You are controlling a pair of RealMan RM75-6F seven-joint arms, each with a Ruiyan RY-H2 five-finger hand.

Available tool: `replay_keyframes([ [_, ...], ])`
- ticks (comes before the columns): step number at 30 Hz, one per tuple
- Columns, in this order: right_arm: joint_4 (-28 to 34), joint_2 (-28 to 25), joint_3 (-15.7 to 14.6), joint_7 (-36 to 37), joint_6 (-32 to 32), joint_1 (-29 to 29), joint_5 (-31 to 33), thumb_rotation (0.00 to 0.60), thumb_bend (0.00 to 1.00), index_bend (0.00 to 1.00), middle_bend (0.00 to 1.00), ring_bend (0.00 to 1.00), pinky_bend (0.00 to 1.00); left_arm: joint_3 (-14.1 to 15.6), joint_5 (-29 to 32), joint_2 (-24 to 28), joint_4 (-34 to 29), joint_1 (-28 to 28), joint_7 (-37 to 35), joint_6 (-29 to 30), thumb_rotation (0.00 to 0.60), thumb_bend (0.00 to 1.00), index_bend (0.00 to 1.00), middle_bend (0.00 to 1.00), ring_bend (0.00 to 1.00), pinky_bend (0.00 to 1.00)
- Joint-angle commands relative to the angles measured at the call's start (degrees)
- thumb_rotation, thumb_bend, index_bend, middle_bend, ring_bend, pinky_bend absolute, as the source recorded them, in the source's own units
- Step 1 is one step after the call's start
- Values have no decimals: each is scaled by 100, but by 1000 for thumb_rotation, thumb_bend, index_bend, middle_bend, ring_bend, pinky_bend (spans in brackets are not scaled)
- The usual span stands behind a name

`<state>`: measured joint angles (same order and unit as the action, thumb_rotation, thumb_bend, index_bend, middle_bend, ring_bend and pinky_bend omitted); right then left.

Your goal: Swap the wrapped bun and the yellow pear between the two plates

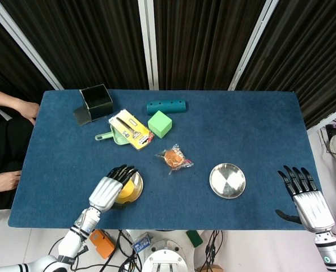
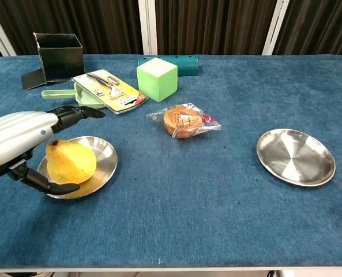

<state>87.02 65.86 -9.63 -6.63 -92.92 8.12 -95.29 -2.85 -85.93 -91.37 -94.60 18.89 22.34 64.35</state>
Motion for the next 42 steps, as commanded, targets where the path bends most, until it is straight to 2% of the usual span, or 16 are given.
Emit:
replay_keyframes([
  [1,-12,-16,44,28,13,-40,-22,501,198,0,0,0,13,7,178,-23,66,-7,153,23,600,130,124,98,85,203],
  [4,-13,-28,89,46,47,-71,-54,501,198,0,0,0,13,23,269,-53,130,-9,289,70,600,151,172,144,142,293],
  [8,-5,-44,142,74,51,-119,-109,501,199,0,0,0,13,59,370,-106,177,-1,595,123,600,192,233,236,271,444],
  [11,-1,-56,186,91,96,-141,-113,502,198,0,0,0,13,54,408,-168,149,13,710,188,600,218,341,340,382,549],
  [15,9,-73,242,113,196,-157,-98,502,198,0,0,0,13,33,380,-251,195,28,725,323,600,252,439,444,483,622],
  [19,19,-86,289,129,231,-180,-116,500,198,0,0,0,13,-4,282,-244,105,55,626,462,600,290,484,496,525,648],
  [24,47,-100,359,170,245,-215,-113,500,198,0,0,0,13,-39,-93,-198,-391,204,565,575,600,297,491,507,534,655],
  [29,89,-111,411,197,344,-216,-101,501,198,0,0,0,13,-241,101,-746,-701,706,1241,-36,600,286,492,507,533,655],
  [33,123,-167,467,288,451,-204,-28,499,198,0,0,0,13,-557,728,-1559,-408,1158,1841,-527,600,276,491,507,533,654],
  [36,127,-218,496,397,512,-194,3,500,198,0,0,0,14,-697,1071,-2041,-54,1392,2109,-672,600,271,491,506,533,654],
  [42,76,-303,524,593,594,-186,10,500,198,0,0,0,13,-774,1317,-2537,568,1589,2194,-610,600,230,476,499,510,640],
])
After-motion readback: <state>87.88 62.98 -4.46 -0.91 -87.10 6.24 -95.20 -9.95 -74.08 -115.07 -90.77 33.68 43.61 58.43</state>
